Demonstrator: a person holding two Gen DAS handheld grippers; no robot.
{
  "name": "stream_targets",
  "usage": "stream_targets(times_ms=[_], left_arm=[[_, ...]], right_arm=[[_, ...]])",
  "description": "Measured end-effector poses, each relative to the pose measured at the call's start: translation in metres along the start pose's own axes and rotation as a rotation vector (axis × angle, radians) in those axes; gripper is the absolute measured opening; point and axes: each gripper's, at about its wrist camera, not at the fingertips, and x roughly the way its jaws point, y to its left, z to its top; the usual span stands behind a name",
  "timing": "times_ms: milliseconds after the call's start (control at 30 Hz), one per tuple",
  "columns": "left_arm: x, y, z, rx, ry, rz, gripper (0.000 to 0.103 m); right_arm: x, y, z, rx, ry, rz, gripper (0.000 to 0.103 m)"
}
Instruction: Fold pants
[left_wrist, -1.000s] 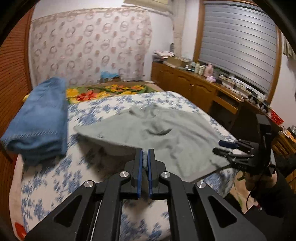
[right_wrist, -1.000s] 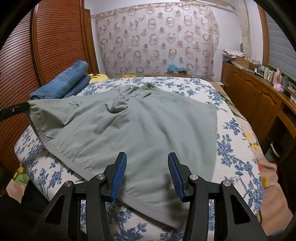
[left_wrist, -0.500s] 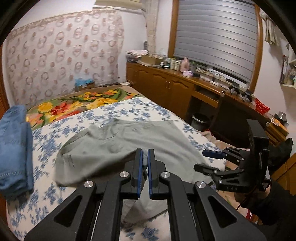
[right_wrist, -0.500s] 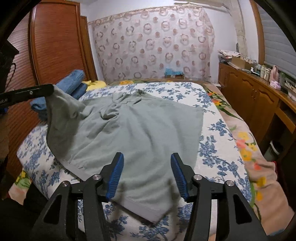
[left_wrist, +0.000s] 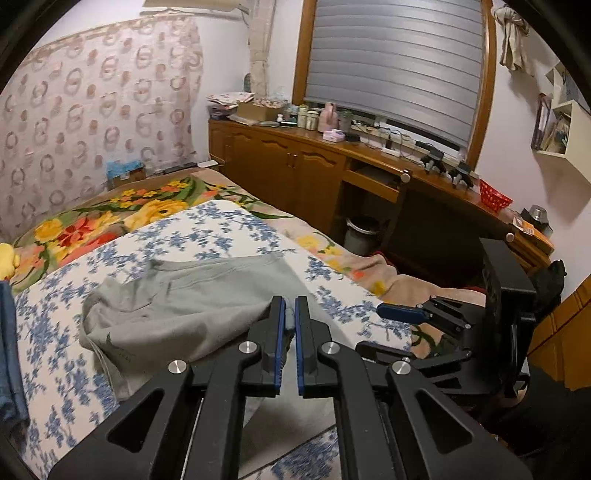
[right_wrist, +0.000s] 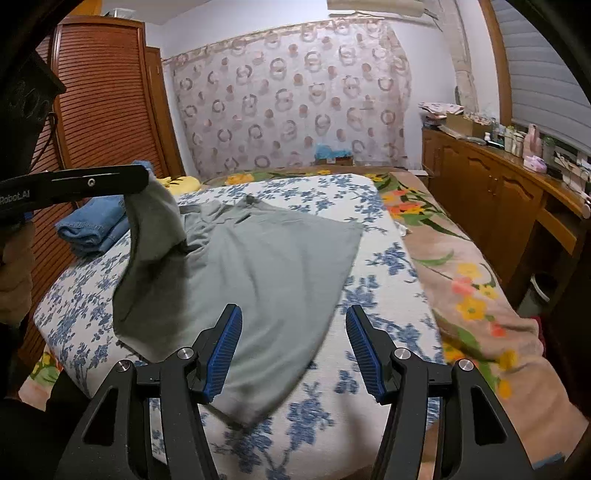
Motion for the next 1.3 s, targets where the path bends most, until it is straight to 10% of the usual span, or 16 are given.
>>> stream_targets(times_ms=[300,633,1300], left_arm=[[0.018,-0.008,0.000,-0.004,0.030,0.017,0.007],[0.009,0.024,-0.023,-0.050,0.027,0.095,0.079],[0.005,0.098,-0.104,-0.183,0.101,0.204,0.081]], right_arm=[[-0.005,-0.007,-0.008,0.021,-0.007,-0.004,0.061],[0.001,0.001,-0.004,0.020,-0.006,-0.007,0.061],[0.075,0.017,0.029,-0.075,0.152,0.078,0.042]])
